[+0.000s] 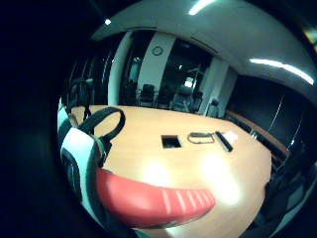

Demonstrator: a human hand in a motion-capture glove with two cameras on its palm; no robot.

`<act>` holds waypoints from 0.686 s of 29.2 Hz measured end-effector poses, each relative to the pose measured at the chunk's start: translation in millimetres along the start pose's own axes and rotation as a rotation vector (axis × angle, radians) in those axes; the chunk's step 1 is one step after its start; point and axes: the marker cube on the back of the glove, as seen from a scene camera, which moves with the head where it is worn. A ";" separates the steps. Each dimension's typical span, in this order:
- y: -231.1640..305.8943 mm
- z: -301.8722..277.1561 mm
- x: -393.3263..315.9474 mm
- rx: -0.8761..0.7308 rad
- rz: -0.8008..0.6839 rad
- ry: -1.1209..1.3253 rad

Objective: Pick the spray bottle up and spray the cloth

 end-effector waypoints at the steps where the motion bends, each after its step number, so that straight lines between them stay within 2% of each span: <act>1: 1.6 -0.7 -7.6 -0.008 -0.023 0.001; 7: 12.8 -2.9 -47.9 -0.047 -0.146 -0.005; 13: 33.0 -9.1 -79.9 -0.059 -0.359 0.090; 20: 52.3 -10.7 -109.9 -0.059 -0.531 0.146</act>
